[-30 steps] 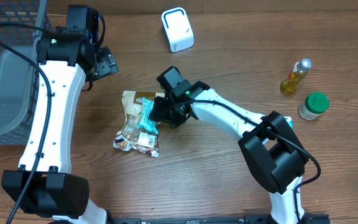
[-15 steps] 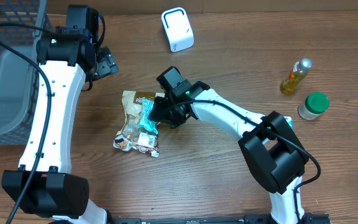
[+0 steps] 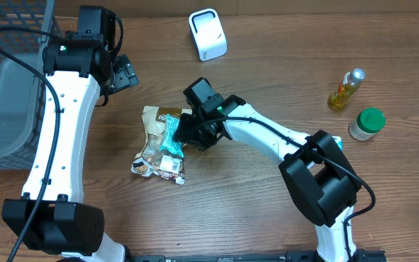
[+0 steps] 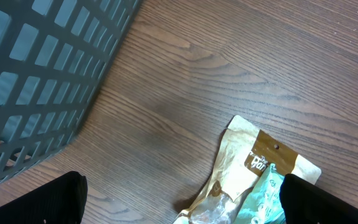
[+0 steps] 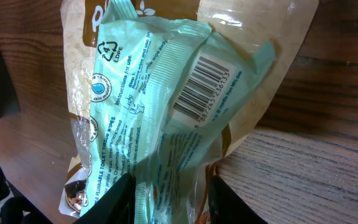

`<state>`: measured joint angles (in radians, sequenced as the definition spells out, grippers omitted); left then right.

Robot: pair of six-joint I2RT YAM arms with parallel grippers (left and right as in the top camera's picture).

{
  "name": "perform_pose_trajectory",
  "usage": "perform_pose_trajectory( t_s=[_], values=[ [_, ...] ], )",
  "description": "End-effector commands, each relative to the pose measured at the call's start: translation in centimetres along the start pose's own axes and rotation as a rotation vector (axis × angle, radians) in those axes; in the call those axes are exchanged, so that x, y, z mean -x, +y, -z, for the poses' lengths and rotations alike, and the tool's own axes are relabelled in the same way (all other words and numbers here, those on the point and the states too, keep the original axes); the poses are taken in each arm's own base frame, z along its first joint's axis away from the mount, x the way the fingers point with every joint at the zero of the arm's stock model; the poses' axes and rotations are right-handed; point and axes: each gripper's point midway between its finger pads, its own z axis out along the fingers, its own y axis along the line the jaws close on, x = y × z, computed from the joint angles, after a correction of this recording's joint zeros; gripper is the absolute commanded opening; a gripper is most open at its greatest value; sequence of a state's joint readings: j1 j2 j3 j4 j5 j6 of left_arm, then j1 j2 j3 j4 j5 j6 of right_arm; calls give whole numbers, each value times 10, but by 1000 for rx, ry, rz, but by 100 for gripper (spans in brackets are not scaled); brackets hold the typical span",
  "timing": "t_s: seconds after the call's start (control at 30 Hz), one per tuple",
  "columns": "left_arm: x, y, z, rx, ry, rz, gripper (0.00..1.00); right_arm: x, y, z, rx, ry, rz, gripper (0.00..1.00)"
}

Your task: Scan the item barcode

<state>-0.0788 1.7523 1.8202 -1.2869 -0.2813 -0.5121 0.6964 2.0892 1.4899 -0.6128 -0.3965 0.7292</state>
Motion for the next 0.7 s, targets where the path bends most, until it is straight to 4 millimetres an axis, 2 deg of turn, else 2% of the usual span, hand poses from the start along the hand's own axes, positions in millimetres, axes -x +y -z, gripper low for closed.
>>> perform_pose_trajectory(
  t_s=[0.0,0.67],
  values=[
    [6,0,10,-6,-35,-15,100,-5,3,-2,12,15,6,35],
    [6,0,10,-6,-35,-15,100,-4,4,-2,17,10,8,35]
  ],
)
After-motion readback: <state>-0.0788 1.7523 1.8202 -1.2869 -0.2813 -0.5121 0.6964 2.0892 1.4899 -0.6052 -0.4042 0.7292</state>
